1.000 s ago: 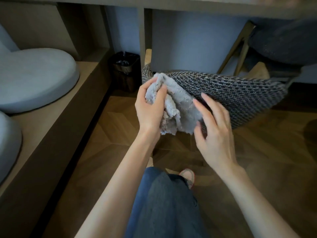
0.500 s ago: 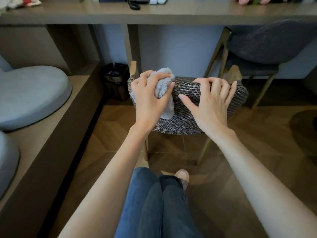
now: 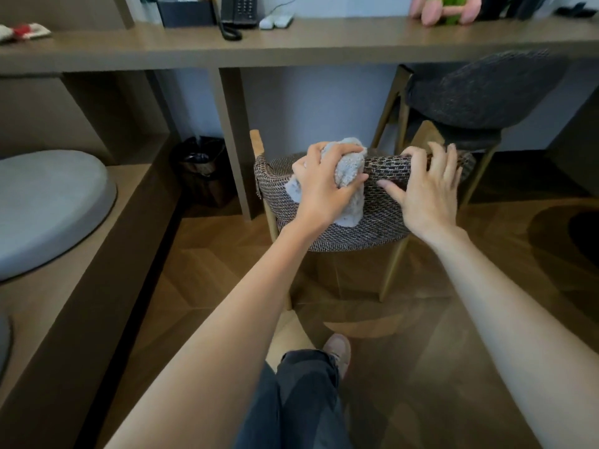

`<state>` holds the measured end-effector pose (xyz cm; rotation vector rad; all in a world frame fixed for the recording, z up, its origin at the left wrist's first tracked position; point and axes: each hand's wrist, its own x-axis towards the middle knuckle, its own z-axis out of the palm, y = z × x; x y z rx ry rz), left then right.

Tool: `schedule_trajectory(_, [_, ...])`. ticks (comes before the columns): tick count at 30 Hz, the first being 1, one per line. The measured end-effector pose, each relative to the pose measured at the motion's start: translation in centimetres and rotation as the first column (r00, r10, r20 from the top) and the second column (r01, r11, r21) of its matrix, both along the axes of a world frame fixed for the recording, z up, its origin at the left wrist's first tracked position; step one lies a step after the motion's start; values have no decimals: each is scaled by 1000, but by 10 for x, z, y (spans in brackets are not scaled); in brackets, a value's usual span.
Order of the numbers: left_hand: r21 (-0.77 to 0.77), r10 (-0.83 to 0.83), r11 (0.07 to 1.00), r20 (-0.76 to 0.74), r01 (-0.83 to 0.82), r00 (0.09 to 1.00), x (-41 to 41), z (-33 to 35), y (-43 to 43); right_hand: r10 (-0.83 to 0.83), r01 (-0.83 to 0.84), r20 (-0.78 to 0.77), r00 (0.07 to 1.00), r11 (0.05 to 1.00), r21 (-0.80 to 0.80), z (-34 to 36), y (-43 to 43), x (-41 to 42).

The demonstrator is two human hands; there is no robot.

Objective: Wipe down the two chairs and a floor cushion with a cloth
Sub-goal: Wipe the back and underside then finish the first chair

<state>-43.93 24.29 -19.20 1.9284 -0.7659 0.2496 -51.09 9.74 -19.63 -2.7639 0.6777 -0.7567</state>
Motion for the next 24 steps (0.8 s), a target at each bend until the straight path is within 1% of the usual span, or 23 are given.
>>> schedule_trajectory(2, [-25,-42,999,-39,41,998,1,4,-6,-29,29,-5,1000,999,36,0,2,-1])
schedule_trajectory(4, [-17,-54,998,-42,54,998,1,8,-2,-40,39,13,999,998,57,-1,10,-3])
schedule_trajectory(6, [-2,-27,1000,-52,27,998,1,10,11,-13,9,40,999,997,80,-1,22,-8])
schedule_trajectory(7, [-18,-12,1000,-75,10,997,0,11,19,20,-23,41,999,997,80,0,28,-9])
schedule_trajectory(10, [-129,39,990,-185,-64,982,-8,9,52,124,-124,-37,992,992,3,4,43,-11])
schedule_trajectory(13, [-235,80,961,-281,-149,956,-16,4,87,195,-204,-130,972,977,-59,11,59,-5])
schedule_trajectory(16, [-256,114,945,-324,-203,939,-18,0,117,226,-249,-200,954,963,-100,16,73,3])
schedule_trajectory(19, [-264,150,934,-324,-242,934,-16,0,140,191,-229,-227,955,962,-152,17,76,7])
schedule_trajectory(21, [-273,165,927,-321,-257,933,-10,0,148,170,-210,-205,964,958,-196,14,75,10])
schedule_trajectory(24, [-269,169,927,-320,-261,932,4,-5,148,150,-170,-100,984,956,-238,10,76,21])
